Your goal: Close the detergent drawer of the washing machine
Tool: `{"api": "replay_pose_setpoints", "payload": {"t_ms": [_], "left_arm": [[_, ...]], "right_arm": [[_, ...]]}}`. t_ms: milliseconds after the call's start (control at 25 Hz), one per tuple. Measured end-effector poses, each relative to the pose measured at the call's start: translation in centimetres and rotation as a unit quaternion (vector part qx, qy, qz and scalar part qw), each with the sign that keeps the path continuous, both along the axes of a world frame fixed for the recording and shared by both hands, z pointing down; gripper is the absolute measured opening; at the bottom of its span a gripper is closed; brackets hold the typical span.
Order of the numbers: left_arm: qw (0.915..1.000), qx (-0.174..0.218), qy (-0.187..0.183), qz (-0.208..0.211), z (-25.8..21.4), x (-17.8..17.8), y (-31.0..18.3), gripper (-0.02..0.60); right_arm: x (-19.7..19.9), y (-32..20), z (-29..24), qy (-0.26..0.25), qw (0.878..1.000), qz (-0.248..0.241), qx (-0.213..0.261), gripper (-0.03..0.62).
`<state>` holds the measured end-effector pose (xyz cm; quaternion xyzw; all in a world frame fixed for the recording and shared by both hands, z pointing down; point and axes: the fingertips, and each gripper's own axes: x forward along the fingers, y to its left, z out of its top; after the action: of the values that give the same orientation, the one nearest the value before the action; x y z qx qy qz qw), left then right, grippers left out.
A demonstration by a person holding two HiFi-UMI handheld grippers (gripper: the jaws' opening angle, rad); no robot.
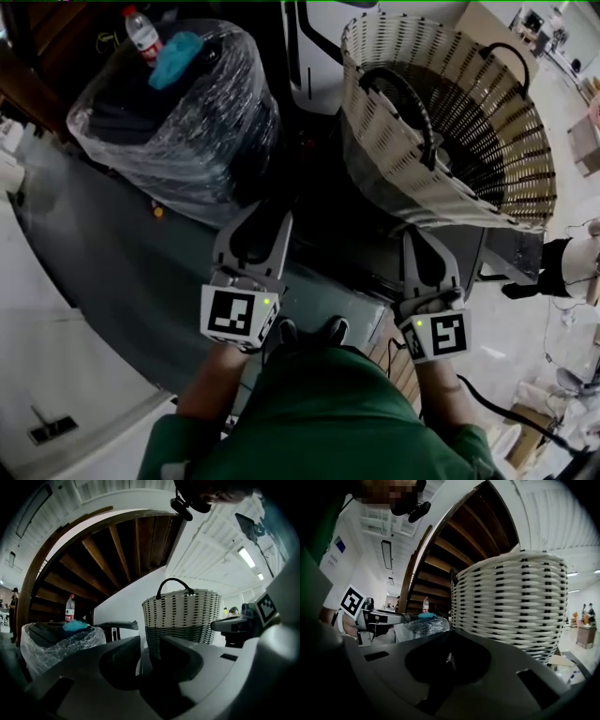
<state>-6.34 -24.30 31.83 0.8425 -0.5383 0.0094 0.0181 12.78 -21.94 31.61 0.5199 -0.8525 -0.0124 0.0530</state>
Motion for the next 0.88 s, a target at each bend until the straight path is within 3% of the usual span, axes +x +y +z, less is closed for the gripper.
{"api": "replay_pose_setpoints", "payload": {"t_ms": [280, 720, 880], "left_arm": [[1.0, -0.001, -0.002, -0.004, 0.1, -0.2, 1.3, 0.138], [1.0, -0.001, 0.003, -0.004, -0.2, 0.2, 2.3, 0.138], [0.9999, 0.001, 0.006, -0.008, -0.3, 0.3, 2.6, 0.133]], "right_arm": [[0.4, 1.3, 0.3, 0.019, 1.0, 0.006, -0.021, 0.021], [0.4, 2.1, -1.0, 0.014, 1.0, -0.006, 0.014, 0.021], [0.7, 2.5, -0.3, 0.024, 1.0, -0.005, -0.009, 0.021]]}}
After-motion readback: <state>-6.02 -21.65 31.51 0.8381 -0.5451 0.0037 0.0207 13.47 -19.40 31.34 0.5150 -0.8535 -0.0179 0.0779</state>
